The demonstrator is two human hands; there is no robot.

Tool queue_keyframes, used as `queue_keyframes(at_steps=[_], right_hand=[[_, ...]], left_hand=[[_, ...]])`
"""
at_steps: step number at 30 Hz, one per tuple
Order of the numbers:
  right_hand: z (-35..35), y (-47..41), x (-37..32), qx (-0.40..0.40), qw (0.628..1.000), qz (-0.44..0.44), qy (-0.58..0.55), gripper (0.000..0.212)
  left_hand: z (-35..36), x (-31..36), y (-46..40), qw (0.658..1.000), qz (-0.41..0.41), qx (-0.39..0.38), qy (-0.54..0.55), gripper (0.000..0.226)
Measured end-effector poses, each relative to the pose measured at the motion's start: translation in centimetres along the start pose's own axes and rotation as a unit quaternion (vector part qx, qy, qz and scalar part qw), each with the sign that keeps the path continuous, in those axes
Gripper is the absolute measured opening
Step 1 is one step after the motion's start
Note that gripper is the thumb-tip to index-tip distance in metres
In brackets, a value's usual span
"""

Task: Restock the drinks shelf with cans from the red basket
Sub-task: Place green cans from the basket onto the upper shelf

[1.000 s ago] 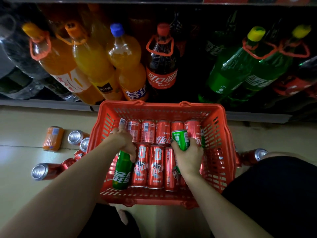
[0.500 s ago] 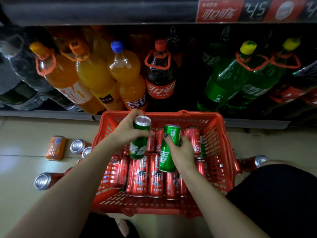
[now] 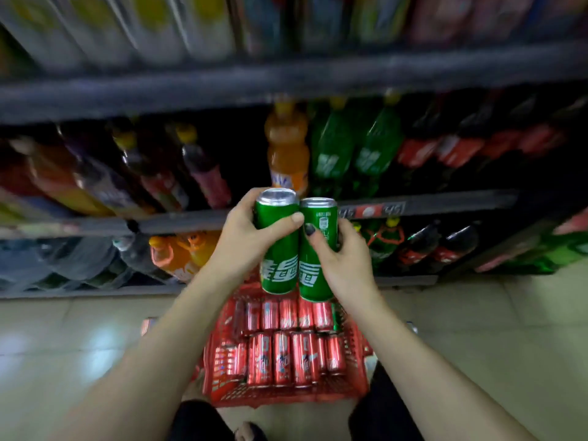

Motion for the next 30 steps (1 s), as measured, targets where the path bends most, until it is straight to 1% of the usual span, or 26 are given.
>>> queue_keyframes(at_steps=[2, 6, 8, 12, 14, 16, 18, 19, 20, 21, 22, 24, 25, 27, 28, 30], right_hand=[[-3.1, 0.1, -8.0, 0.031, 0.999, -0.039, 0.011, 0.02], [-10.3, 0.7, -25.5, 0.101, 0.988, -0.113, 0.017, 0.015], [-14.0, 1.2, -34.5, 0.127, 0.98, -0.154, 0.013, 0.016], [-20.7, 2.5, -51.3, 0.163, 0.956, -0.242, 0.036, 0.023], [-23.5, 3.2, -58.6, 0.183, 0.939, -0.289, 0.042, 0.031], [-26.1, 3.5, -64.9, 0.203, 0.922, -0.328, 0.042, 0.039], [-28.5, 3.4, -70.5, 0.212, 0.904, -0.368, 0.05, 0.046], [-29.6, 3.5, -73.1, 0.216, 0.893, -0.392, 0.052, 0.053], [-30.7, 3.6, -75.5, 0.222, 0.883, -0.41, 0.051, 0.066], [-31.8, 3.7, -77.6, 0.226, 0.878, -0.419, 0.044, 0.074], [-32.8, 3.6, -79.5, 0.218, 0.878, -0.424, 0.034, 0.07], [-34.4, 3.4, -82.7, 0.206, 0.88, -0.425, 0.038, 0.039], [-35.0, 3.3, -84.4, 0.212, 0.876, -0.431, 0.045, 0.031], [-36.2, 2.5, -86.9, 0.221, 0.872, -0.433, 0.059, 0.03], [-36.6, 1.8, -87.9, 0.22, 0.872, -0.433, 0.065, 0.034], [-37.1, 0.2, -89.3, 0.216, 0.874, -0.429, 0.073, 0.046]], left_hand=[[0.5, 9.2, 0.0, 0.999, 0.04, -0.014, 0.005, 0.034], [1.7, 28.3, 0.5, 0.991, 0.12, -0.052, -0.007, 0.036], [2.3, 37.7, 1.2, 0.983, 0.171, -0.065, -0.018, 0.039], [3.7, 55.2, 3.0, 0.963, 0.254, -0.085, -0.015, 0.036], [4.3, 63.1, 3.9, 0.95, 0.304, -0.069, -0.015, 0.033], [4.6, 69.9, 4.5, 0.936, 0.35, -0.033, -0.008, 0.034], [4.9, 75.7, 5.1, 0.923, 0.384, -0.003, 0.002, 0.04], [5.1, 78.2, 5.4, 0.917, 0.398, 0.004, 0.008, 0.043], [5.2, 80.5, 5.7, 0.911, 0.412, 0.009, 0.01, 0.046], [5.3, 82.7, 6.0, 0.905, 0.425, 0.016, 0.005, 0.049], [5.4, 84.7, 6.1, 0.899, 0.437, 0.025, -0.009, 0.051], [5.8, 87.8, 6.0, 0.892, 0.45, 0.033, -0.038, 0.05], [6.2, 89.2, 5.9, 0.891, 0.451, 0.032, -0.046, 0.046], [7.1, 91.4, 5.3, 0.888, 0.455, 0.037, -0.058, 0.034], [7.6, 92.3, 5.0, 0.885, 0.458, 0.046, -0.066, 0.032], [8.6, 93.8, 4.2, 0.878, 0.467, 0.063, -0.088, 0.039]])
Point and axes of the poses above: each hand's wrist, its own y-axis away from the middle knuckle, its own z-axis out of the palm, x = y × z, the point moved 6 cm from there along -y, towards the middle knuckle, and after that the axes turned 3 degrees about x, right-handed, at the moved point
